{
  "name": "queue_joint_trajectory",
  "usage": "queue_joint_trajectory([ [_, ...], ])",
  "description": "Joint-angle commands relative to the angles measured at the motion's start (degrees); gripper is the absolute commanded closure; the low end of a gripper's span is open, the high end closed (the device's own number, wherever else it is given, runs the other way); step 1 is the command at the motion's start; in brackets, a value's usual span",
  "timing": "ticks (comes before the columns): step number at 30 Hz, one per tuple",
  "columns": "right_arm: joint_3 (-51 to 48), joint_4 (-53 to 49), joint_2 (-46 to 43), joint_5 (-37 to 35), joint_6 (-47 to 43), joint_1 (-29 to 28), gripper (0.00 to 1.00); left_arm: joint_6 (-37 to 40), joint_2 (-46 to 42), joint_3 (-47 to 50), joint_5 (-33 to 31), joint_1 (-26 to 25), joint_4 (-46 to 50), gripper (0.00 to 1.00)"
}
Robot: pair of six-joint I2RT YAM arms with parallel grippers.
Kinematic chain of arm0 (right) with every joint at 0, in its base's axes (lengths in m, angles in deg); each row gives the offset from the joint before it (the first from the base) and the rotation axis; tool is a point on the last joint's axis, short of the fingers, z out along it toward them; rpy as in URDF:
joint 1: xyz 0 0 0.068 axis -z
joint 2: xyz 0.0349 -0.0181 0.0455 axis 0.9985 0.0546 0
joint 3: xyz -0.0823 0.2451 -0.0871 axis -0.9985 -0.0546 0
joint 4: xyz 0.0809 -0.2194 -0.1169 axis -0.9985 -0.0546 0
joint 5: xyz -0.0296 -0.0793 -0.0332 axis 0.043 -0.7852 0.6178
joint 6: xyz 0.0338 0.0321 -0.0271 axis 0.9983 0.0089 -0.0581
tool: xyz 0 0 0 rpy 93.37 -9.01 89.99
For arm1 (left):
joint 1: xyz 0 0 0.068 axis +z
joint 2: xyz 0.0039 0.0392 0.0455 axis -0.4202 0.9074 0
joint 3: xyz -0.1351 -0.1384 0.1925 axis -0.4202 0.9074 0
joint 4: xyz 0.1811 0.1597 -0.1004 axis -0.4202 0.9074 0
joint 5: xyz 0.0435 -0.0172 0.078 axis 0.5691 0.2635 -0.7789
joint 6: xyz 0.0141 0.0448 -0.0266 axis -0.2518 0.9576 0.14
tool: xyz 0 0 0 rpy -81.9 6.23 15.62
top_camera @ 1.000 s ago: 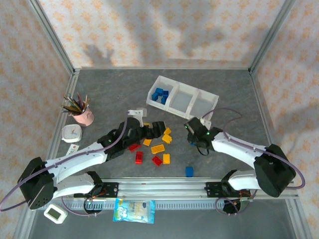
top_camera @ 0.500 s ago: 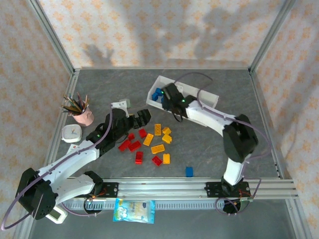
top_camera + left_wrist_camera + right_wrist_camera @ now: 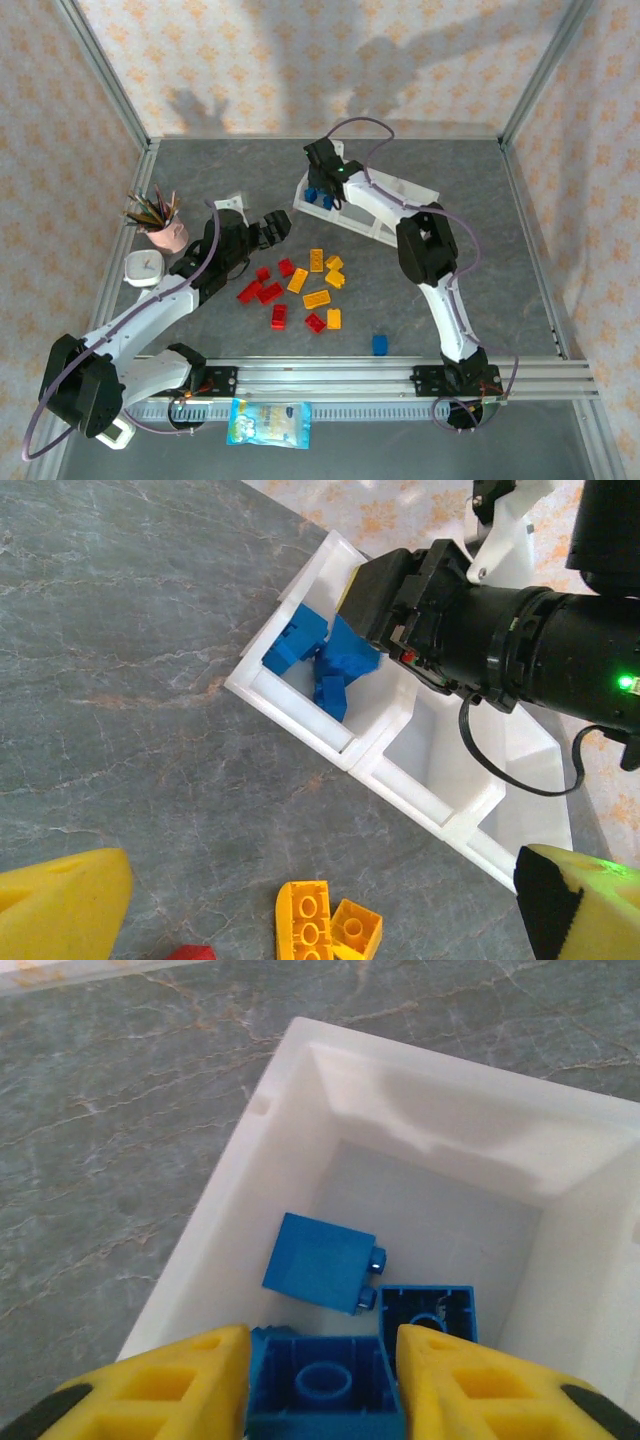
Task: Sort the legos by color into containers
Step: Place the lego in the container, then pick up the lego from the bottom-center of the table.
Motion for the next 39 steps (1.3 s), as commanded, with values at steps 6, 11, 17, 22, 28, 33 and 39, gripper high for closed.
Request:
queue_joint_trajectory([
  [6, 4.5, -3.3, -2.2, 0.6, -2.8, -0.1, 0.45, 0.8, 0.5, -1.6, 1.5, 0.7, -1.3, 0.01],
  [11, -2.1, -1.8, -9.8, 2.5, -3.3, -0.7, 0.41, 0.6, 0.3, -1.5, 2.3, 0.7, -0.9, 0.01],
  [17, -17.8, 0.3, -22.5, 4.2, -2.8, -0.9, 0.36, 0.1, -1.1, -1.1, 4.5, 0.4, 0.7, 0.01],
  [22, -32.4, 0.0, -33.3, 5.6, -1.8, -1.3, 0.31, -0.7, -3.5, 0.5, 5.0, -1.3, 1.6, 0.01],
  [28, -46.9, -4.3, -45.3, 3.9, 0.8, -3.0, 0.24, -2.1, -5.7, 1.8, 3.0, -6.4, 3.2, 0.01],
  [33, -57.1, -8.2, -53.5, 3.5, 5.7, -5.6, 0.18, -4.0, -6.2, 3.2, 0.4, -11.9, 3.3, 0.01],
  [39, -67.5, -10.4, -61.6, 4.4, 14.2, -11.2, 0.12, -7.9, -6.8, 6.1, -1.2, -16.9, 2.2, 0.01],
])
